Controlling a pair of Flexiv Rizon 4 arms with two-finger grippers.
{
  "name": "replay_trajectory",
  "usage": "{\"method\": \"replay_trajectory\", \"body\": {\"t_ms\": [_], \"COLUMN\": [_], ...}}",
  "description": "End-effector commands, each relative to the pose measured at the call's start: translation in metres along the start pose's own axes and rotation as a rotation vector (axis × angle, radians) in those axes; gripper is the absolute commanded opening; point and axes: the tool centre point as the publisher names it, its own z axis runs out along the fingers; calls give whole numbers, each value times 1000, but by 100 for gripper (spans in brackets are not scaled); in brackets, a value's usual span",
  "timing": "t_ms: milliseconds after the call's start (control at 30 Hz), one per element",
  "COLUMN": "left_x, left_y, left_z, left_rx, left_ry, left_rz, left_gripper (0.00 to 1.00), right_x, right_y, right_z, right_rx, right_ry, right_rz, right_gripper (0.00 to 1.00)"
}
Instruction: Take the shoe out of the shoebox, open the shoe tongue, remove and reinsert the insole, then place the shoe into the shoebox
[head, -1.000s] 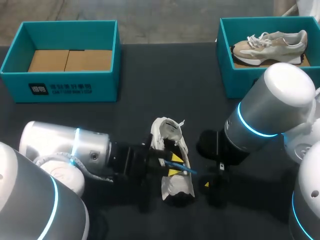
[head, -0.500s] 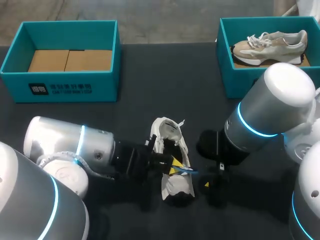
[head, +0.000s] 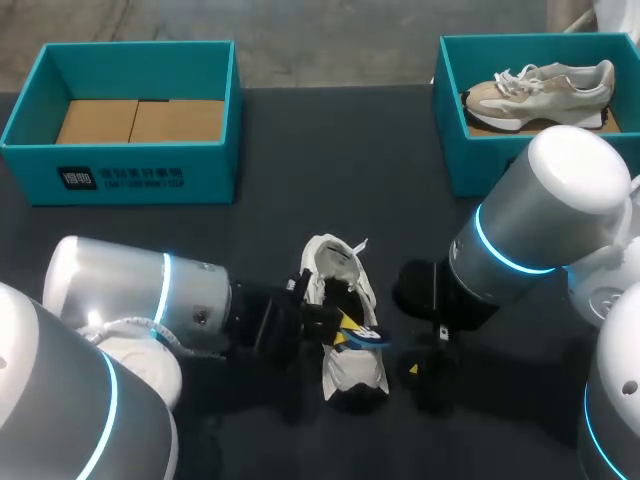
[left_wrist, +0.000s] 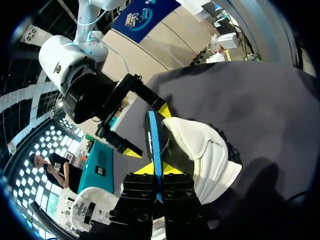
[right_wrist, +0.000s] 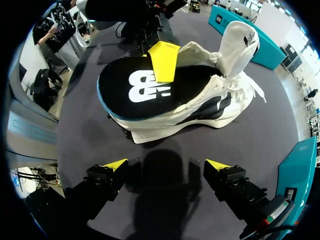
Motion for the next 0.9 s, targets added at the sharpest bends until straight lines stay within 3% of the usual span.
{"method": "replay_trajectory", "body": {"t_ms": [33,133,167,200,300,633,900], "left_x": [1,0,0,-1,-1,-8,-6], "left_y": [2,-2,-3,-5,-10,-27,-31], "left_z": [1,0,0,-1,-3,-10,-1], "left_rx": [-10,57,70,97,124,225,185], "left_ry": [-5,-12,-13,-17,-19,-17,70], "left_rz": [-12,-66,-74,-95,-112,-171,-186], "left_gripper": [0,0,9,26,34,26,22], "right_x": [1,1,1,1,1,1,1], "right_y": [0,0,0,0,0,0,0], "right_z": [2,2,2,2,2,2,2], "right_rx": [-1,-1,-1,-1,-1,-1,-1], "right_ry": [-2,-2,-2,-2,-2,-2,-2], "right_rz": [0,0,0,0,0,0,0], "right_gripper": [100,100,100,100,100,100,100]}}
